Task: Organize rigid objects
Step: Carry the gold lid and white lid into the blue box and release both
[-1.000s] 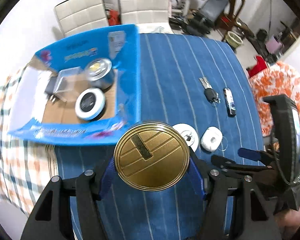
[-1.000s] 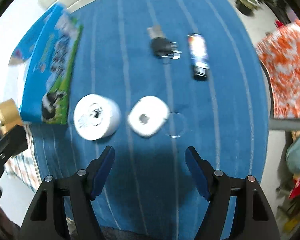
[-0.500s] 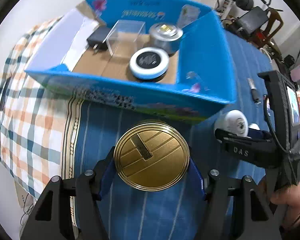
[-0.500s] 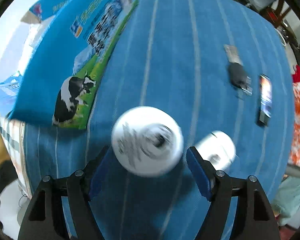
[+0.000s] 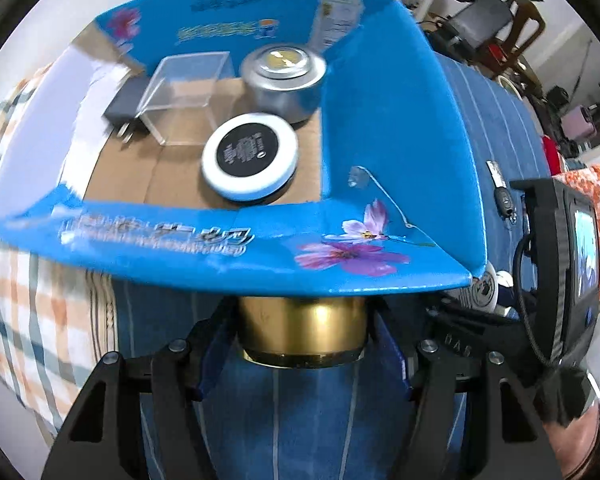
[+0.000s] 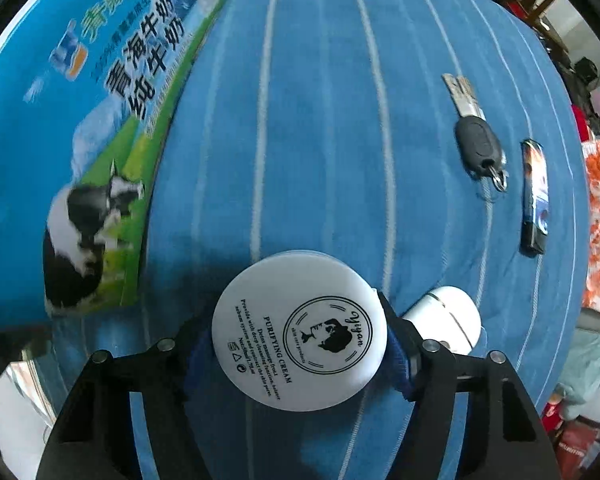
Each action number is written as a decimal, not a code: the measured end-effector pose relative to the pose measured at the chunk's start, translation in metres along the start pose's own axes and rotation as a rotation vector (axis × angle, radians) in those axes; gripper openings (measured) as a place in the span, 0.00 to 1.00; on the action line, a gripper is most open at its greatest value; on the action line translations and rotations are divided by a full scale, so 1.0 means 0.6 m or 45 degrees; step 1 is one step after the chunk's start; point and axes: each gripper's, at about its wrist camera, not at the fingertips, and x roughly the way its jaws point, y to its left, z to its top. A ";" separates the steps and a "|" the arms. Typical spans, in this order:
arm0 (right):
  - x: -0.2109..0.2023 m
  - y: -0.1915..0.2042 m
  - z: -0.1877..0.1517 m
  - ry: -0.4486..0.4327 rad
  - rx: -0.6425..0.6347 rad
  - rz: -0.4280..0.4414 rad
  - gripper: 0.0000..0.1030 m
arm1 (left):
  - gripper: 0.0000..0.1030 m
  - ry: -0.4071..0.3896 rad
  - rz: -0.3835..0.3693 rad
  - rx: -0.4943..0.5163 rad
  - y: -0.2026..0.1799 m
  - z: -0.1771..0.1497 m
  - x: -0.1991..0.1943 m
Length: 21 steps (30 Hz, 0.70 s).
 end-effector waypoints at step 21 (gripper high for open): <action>-0.208 -0.050 -0.128 -0.243 0.137 -0.016 0.69 | 0.61 -0.077 -0.120 0.219 0.022 -0.003 -0.152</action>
